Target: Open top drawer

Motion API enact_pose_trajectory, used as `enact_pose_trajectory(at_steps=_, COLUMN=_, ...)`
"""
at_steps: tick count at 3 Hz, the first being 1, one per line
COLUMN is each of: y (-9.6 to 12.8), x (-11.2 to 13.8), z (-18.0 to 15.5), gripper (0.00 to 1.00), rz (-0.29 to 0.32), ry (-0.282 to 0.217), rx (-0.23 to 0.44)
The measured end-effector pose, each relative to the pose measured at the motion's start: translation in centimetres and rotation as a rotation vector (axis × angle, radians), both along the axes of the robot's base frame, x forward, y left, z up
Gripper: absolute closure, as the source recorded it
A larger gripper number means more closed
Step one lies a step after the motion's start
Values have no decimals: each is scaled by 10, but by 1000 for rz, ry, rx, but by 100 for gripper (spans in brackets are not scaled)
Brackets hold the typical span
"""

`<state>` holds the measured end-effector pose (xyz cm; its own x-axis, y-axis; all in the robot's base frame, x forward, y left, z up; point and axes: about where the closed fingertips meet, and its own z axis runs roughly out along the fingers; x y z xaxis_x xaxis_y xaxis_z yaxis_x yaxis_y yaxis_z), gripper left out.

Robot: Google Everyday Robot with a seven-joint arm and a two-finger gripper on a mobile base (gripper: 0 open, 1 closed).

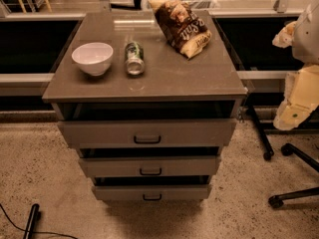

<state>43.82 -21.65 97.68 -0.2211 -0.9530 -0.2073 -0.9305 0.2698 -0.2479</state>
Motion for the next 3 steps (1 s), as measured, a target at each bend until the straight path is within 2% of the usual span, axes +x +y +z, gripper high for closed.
enact_pose_trajectory(at_steps=2, y=7, x=9, z=-10, gripper=0, rz=19, ry=2, rx=-9)
enact_pose_trajectory(at_steps=3, y=21, x=8, z=-37, gripper=0, rz=84, ry=7, rx=13)
